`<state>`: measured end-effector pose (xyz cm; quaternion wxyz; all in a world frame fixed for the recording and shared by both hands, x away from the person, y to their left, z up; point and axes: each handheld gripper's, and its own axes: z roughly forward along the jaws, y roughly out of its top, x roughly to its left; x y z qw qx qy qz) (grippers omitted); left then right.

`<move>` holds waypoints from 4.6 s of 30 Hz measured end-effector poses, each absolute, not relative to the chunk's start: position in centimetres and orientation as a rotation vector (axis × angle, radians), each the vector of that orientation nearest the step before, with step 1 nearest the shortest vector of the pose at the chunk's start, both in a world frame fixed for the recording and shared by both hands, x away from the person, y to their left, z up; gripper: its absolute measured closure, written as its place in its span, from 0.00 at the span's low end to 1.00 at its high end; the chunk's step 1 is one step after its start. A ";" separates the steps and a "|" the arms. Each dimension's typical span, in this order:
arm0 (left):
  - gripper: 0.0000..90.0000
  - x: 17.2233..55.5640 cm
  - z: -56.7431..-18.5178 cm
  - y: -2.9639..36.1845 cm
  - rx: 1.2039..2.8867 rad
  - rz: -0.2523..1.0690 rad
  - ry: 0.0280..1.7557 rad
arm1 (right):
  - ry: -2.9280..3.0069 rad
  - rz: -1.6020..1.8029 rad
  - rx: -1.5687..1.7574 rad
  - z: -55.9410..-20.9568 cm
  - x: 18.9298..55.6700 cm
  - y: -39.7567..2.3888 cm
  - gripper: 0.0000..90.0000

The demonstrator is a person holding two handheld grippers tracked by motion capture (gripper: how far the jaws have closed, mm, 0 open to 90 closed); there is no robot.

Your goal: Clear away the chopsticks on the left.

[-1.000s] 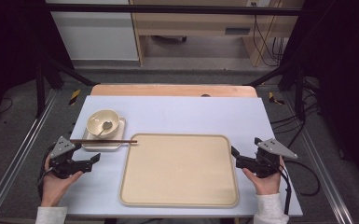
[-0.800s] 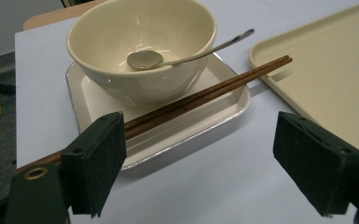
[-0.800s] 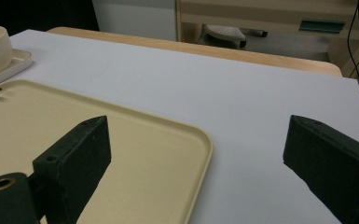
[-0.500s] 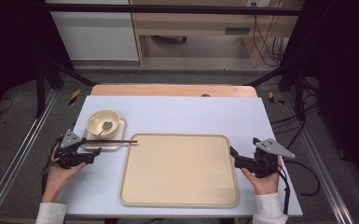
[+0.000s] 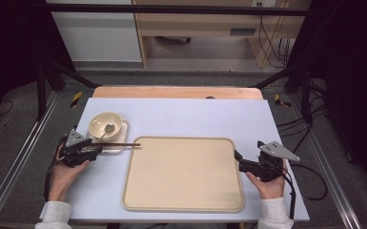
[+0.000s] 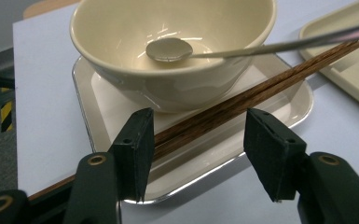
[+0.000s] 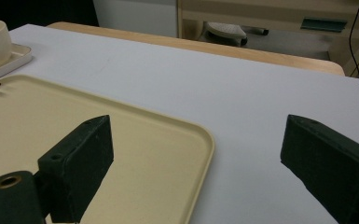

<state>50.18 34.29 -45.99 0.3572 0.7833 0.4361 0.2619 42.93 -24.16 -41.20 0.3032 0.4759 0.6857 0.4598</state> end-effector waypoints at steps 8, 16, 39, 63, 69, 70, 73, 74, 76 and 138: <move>0.57 50.8 -46.5 34.3 2.027 0.709 1.113 | 1.832 1.208 1.257 -41.4 43.1 -23.9 0.11; 0.62 50.8 -46.5 34.5 2.026 0.717 1.109 | 1.834 1.204 1.255 -41.4 43.1 -23.9 0.11; 0.79 50.3 -46.4 34.5 2.069 0.698 1.093 | 1.835 1.200 1.254 -41.4 43.0 -23.9 0.12; 0.80 50.2 -46.5 34.3 2.077 0.643 1.076 | 1.838 1.199 1.251 -41.4 43.0 -23.9 0.12; 0.85 50.1 -46.4 34.1 2.078 0.655 1.068 | 1.842 1.198 1.251 -41.4 43.0 -23.9 0.12; 0.86 50.1 -46.4 34.1 2.078 0.655 1.068 | 1.842 1.198 1.251 -41.4 43.0 -23.9 0.12; 0.88 49.9 -46.4 33.9 2.100 0.658 1.051 | 1.839 1.199 1.254 -41.4 43.0 -23.9 0.12; 0.89 49.9 -46.4 33.9 2.100 0.658 1.051 | 1.839 1.199 1.254 -41.4 43.0 -23.9 0.12; 0.89 49.9 -46.3 33.8 2.102 0.662 1.051 | 1.840 1.199 1.256 -41.4 43.0 -23.9 0.12; 0.92 50.5 -46.7 32.7 2.044 0.530 1.055 | 1.841 1.200 1.259 -41.4 43.1 -24.0 0.11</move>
